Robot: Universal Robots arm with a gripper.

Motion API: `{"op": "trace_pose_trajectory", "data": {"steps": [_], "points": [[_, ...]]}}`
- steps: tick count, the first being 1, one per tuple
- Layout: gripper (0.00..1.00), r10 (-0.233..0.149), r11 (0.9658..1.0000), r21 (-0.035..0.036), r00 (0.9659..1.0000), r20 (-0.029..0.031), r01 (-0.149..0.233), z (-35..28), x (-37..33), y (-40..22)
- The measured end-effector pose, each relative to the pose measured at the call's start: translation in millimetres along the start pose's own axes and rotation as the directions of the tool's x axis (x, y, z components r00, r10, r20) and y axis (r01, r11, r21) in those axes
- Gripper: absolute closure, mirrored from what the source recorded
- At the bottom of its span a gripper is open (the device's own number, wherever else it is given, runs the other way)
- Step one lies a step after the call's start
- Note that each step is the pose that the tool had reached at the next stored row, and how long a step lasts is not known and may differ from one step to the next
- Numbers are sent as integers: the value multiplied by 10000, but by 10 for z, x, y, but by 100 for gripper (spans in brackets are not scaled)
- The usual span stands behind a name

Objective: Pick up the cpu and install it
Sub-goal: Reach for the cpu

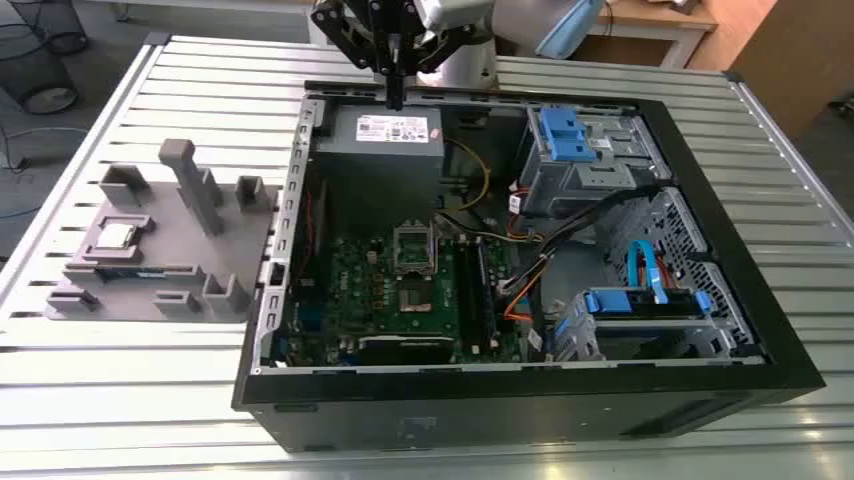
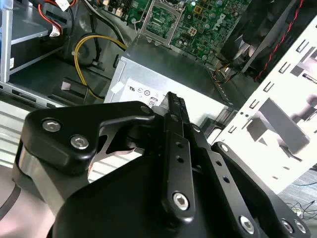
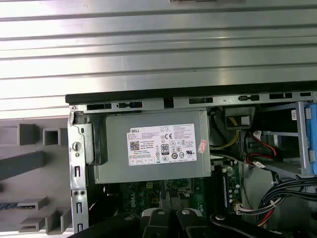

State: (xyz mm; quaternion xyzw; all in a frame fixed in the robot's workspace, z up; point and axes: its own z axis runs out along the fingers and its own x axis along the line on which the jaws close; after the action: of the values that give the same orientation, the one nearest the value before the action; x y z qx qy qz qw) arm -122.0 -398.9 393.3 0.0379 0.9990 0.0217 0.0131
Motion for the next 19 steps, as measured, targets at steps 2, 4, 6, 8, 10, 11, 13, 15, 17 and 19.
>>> {"op": "trace_pose_trajectory", "data": {"steps": [2,4,6,8,10,11,13,15,17,19], "points": [[89,0,10000,0,10000,0,0,0,0,0],[89,0,10000,0,10000,0,0,0,1,0],[89,1,10000,-1,10000,1,-1,0,4,0],[89,1,10000,-1,10000,0,-1,0,11,-1],[89,0,10000,-1,10000,1,0,0,19,-2],[89,0,10000,0,10000,1,0,0,24,-2],[89,0,10000,0,10000,0,0,0,34,-3],[89,0,10000,0,10000,0,0,0,43,-3],[89,0,10000,0,10000,0,0,0,51,-4],[89,-1,10000,0,10000,0,1,0,56,-4]]}}
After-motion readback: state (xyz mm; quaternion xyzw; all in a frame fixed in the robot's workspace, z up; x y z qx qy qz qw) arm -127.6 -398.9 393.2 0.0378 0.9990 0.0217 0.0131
